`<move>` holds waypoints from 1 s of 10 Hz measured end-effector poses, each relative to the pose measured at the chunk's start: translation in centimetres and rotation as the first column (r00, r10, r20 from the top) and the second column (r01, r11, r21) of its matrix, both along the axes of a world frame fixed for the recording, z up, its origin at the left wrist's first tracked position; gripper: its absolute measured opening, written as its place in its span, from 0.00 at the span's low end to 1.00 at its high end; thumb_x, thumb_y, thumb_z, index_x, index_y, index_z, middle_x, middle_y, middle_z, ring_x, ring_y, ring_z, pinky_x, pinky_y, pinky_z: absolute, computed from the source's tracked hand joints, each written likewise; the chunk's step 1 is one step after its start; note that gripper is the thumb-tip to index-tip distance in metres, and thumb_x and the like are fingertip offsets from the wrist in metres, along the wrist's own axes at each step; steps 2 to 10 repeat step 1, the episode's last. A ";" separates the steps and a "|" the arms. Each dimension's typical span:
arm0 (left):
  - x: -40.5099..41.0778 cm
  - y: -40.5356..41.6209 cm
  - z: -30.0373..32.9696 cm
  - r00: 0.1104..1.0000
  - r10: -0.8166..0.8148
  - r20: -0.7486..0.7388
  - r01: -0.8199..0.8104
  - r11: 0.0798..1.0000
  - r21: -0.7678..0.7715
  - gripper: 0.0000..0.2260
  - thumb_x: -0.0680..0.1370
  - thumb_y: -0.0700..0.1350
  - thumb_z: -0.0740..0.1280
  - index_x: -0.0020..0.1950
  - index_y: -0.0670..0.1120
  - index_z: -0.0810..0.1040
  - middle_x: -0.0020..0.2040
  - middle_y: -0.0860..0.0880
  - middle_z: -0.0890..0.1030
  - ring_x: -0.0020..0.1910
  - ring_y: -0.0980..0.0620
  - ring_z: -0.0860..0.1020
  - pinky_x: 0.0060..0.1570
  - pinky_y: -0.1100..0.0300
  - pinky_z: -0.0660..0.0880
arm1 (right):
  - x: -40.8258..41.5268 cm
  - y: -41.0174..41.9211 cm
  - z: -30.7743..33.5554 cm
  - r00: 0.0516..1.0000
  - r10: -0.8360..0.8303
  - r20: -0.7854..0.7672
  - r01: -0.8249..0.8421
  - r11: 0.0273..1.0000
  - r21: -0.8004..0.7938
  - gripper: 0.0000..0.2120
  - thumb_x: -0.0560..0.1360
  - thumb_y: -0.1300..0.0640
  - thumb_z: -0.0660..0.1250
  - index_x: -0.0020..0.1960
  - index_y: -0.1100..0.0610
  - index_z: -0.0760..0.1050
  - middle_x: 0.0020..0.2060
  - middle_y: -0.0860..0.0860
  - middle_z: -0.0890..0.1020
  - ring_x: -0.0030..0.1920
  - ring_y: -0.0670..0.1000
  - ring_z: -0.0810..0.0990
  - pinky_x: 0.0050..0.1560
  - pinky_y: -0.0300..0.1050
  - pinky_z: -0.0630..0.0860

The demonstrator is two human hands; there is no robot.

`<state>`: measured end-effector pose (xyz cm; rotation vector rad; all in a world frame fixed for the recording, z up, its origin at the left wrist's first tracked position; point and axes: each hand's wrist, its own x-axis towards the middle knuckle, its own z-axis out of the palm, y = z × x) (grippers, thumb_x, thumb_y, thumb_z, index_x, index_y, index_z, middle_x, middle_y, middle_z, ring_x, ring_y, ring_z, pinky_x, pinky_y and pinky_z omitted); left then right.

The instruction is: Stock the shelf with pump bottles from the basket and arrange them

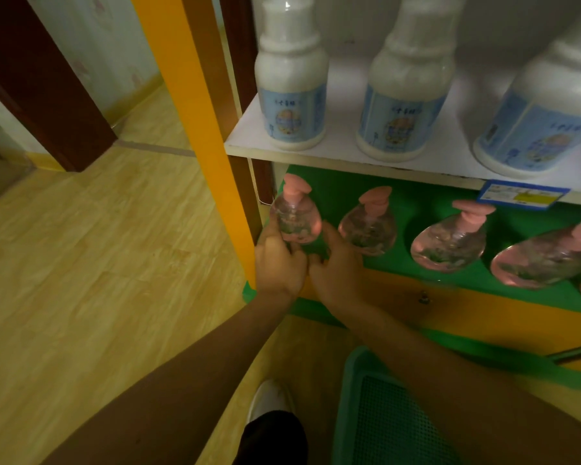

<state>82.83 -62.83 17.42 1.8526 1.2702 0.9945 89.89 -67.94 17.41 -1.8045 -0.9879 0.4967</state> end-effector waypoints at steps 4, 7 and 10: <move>-0.3 -1.5 1.3 0.998 0.047 -0.052 -0.042 0.996 0.082 0.11 0.76 0.36 0.61 0.58 0.41 0.73 0.52 0.43 0.77 0.50 0.48 0.75 0.45 0.60 0.71 | 0.3 -1.6 1.4 0.999 -0.044 -0.032 0.045 0.999 0.026 0.18 0.73 0.68 0.63 0.62 0.60 0.75 0.56 0.57 0.80 0.57 0.55 0.76 0.60 0.50 0.73; -0.3 -1.5 1.3 0.998 0.047 -0.052 -0.042 0.996 0.082 0.11 0.76 0.36 0.61 0.58 0.41 0.73 0.52 0.43 0.77 0.50 0.48 0.75 0.45 0.60 0.71 | 0.3 -1.6 1.4 0.999 -0.044 -0.032 0.045 0.999 0.026 0.18 0.73 0.68 0.63 0.62 0.60 0.75 0.56 0.57 0.80 0.57 0.55 0.76 0.60 0.50 0.73; -0.3 -1.5 1.3 0.998 0.047 -0.052 -0.042 0.996 0.082 0.11 0.76 0.36 0.61 0.58 0.41 0.73 0.52 0.43 0.77 0.50 0.48 0.75 0.45 0.60 0.71 | 0.3 -1.6 1.4 0.999 -0.044 -0.032 0.045 0.999 0.026 0.18 0.73 0.68 0.63 0.62 0.60 0.75 0.56 0.57 0.80 0.57 0.55 0.76 0.60 0.50 0.73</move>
